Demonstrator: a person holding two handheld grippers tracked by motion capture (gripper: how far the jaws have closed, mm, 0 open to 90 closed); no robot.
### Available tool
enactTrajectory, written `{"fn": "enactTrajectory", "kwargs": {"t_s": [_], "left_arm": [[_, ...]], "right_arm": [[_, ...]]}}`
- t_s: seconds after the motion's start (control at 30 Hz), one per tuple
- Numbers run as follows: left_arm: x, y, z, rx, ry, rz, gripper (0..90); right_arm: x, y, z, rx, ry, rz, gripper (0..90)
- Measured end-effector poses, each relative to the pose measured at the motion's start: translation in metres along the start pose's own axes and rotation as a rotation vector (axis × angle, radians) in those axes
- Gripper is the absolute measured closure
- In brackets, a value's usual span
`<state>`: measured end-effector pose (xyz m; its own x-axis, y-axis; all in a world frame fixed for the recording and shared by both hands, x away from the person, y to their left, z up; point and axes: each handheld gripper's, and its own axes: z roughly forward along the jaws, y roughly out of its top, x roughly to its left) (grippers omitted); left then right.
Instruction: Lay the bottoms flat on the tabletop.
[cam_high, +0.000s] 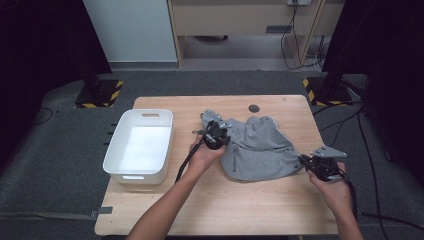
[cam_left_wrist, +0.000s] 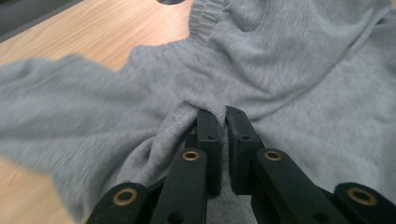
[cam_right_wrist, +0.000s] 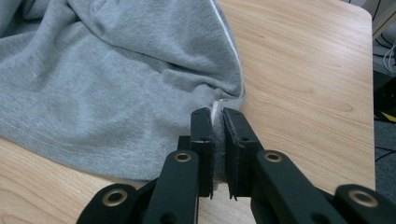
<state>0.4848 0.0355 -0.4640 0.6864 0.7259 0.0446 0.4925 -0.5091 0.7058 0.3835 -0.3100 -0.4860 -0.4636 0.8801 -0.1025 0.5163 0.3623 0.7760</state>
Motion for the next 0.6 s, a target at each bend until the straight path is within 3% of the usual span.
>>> {"fn": "enactTrajectory", "kwargs": {"t_s": [0.17,0.3,0.4,0.5,0.6], "left_arm": [[-0.005,0.015,0.029,0.051,-0.018,0.002,85.4],[-0.009,0.011,0.048,0.077,-0.030,0.024,80.8],[-0.010,0.010,0.046,0.059,-0.043,0.026,74.8],[-0.009,0.012,0.036,0.021,-0.047,0.024,67.0],[-0.009,0.014,0.023,-0.011,-0.044,0.037,64.8]], "right_arm": [[0.000,-0.001,0.000,-0.002,0.002,0.001,83.4],[-0.003,-0.003,0.001,0.012,-0.007,0.010,83.5],[-0.005,-0.005,0.002,0.027,-0.006,0.016,83.5],[-0.005,-0.005,0.002,0.026,-0.006,0.016,83.5],[-0.005,-0.005,0.002,0.026,-0.006,0.017,83.4]]}}
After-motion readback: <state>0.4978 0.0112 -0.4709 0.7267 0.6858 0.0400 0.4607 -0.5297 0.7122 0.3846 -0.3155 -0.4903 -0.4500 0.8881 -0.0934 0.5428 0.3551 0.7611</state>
